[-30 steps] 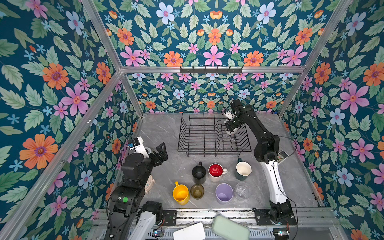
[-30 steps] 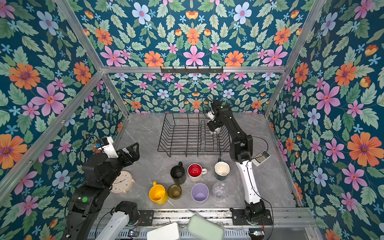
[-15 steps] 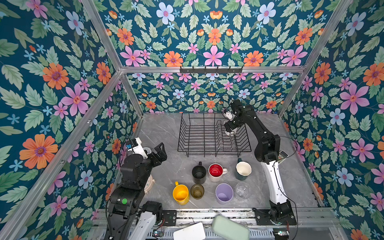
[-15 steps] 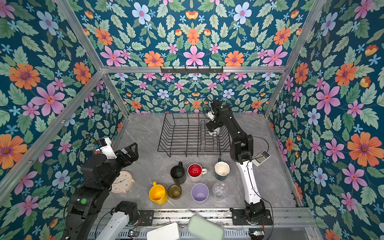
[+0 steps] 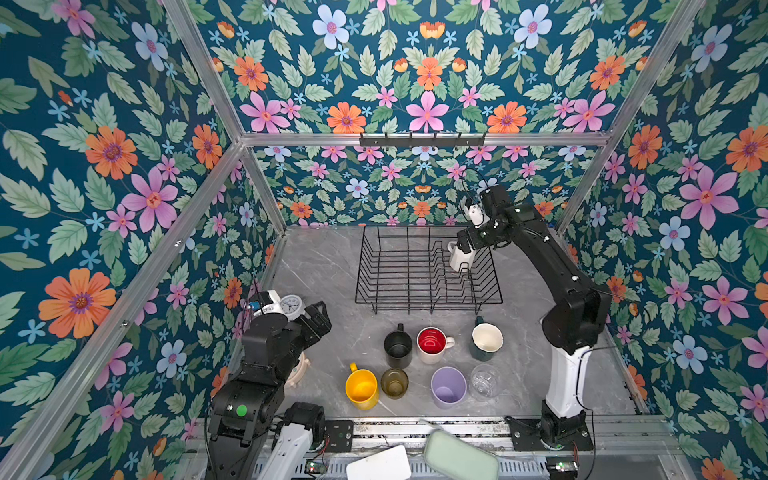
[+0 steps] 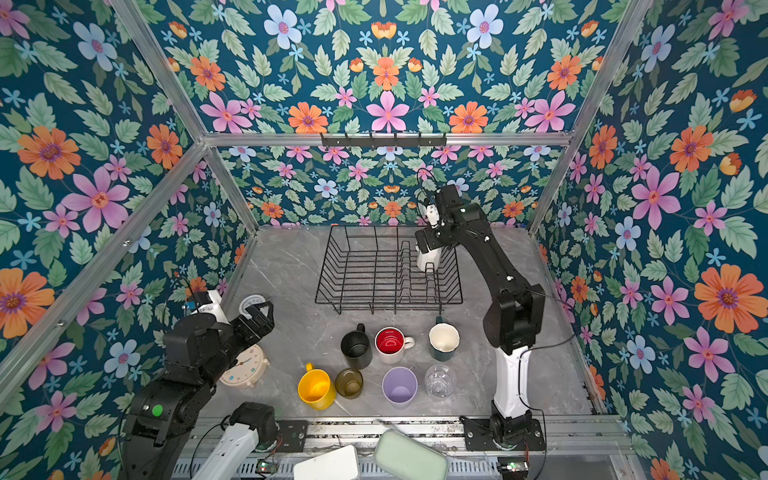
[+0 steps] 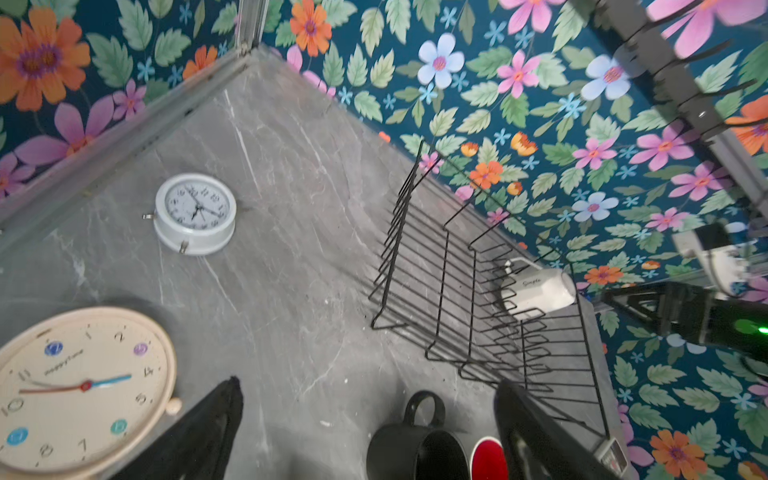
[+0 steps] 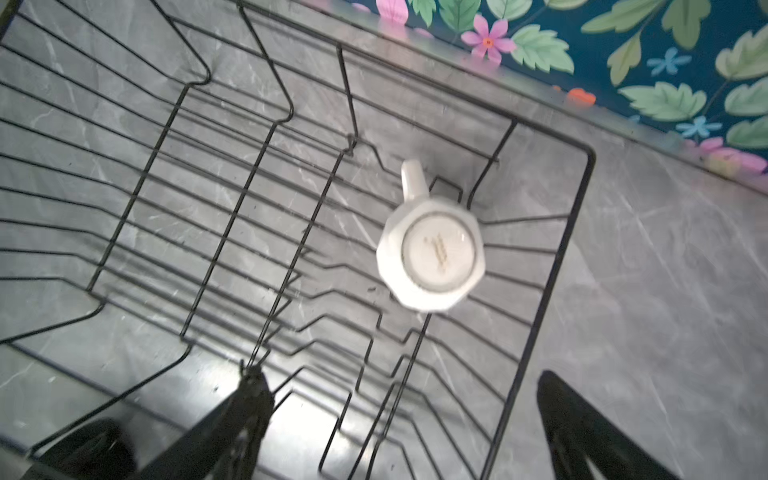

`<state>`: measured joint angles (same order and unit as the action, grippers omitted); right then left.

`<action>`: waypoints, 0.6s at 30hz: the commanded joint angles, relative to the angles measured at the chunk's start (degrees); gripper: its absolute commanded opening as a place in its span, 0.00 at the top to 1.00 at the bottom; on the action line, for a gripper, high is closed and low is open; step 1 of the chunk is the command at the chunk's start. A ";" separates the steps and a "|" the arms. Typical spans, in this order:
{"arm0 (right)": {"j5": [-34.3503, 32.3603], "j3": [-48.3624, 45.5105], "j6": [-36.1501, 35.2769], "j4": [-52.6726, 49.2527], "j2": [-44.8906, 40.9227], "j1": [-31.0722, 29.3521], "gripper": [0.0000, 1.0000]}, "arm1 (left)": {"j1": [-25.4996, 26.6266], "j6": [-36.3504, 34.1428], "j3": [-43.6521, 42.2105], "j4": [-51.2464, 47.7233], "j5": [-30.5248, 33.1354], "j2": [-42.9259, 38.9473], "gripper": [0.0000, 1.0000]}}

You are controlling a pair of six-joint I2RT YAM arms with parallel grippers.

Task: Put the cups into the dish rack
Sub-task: 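Open the right gripper and lift off the mug while left reaches toward the yellow mug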

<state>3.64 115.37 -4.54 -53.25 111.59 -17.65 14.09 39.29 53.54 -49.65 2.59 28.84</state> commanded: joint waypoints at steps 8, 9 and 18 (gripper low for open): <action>2.25 -26.24 7.63 9.78 -23.79 -3.53 0.01 | -0.02 -0.25 -4.37 -11.69 -15.71 0.93 0.18; 2.61 -27.98 8.03 10.09 -25.55 -3.62 0.01 | -0.07 -0.96 -4.56 -12.48 -16.51 1.41 0.20; 3.15 -37.22 10.91 10.63 -35.61 -4.20 0.01 | -0.02 -4.16 -7.39 -13.98 -22.42 2.60 0.28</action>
<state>6.70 79.24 4.58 -44.10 77.36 -21.78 14.09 37.08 46.78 -62.85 -16.53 31.24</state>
